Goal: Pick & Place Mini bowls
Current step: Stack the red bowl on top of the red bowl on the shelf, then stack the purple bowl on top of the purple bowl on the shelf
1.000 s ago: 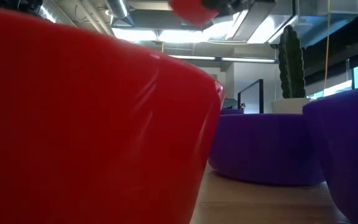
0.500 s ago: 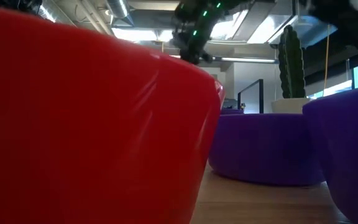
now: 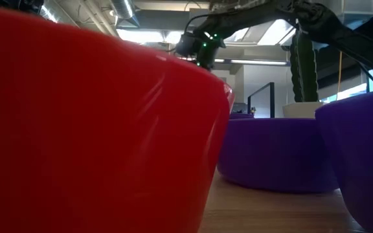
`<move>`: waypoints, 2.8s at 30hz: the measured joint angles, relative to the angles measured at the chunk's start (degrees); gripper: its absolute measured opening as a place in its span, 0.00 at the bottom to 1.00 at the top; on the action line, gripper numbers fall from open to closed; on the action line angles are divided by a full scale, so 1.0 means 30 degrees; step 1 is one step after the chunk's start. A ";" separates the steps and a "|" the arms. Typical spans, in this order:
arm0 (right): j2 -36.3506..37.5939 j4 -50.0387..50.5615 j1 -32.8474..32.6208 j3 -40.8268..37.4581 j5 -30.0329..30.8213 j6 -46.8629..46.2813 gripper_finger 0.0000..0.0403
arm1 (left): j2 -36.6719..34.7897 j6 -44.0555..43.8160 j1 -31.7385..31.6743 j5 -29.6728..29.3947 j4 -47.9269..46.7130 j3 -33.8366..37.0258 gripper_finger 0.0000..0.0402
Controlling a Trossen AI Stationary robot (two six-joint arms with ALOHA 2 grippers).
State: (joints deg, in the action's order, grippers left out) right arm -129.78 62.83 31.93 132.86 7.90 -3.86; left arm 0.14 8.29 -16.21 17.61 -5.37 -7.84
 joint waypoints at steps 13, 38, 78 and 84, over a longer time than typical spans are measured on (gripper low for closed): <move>-0.1107 -0.0110 0.0041 0.0000 0.0007 0.0320 0.01 | 0.0000 0.0000 -0.0007 -0.0007 0.0000 0.0000 0.02; -0.1110 -0.0260 -0.0017 0.0680 0.2191 0.1965 0.31 | 0.0000 0.0000 -0.0002 0.0000 -0.0002 0.0000 0.01; 1.8296 -0.8172 -1.5283 -1.2206 0.3196 0.7125 0.01 | 0.0000 0.0335 -0.0002 0.0000 -0.0291 0.0000 0.02; 2.4912 -1.6184 -1.5565 -2.3478 0.1088 0.6502 0.01 | 0.0000 0.0339 -0.0007 0.0000 -0.0284 0.0000 0.01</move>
State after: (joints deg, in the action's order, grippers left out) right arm -55.04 14.28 -14.76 62.42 11.16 15.65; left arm 0.14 9.31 -16.23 17.61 -6.22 -7.84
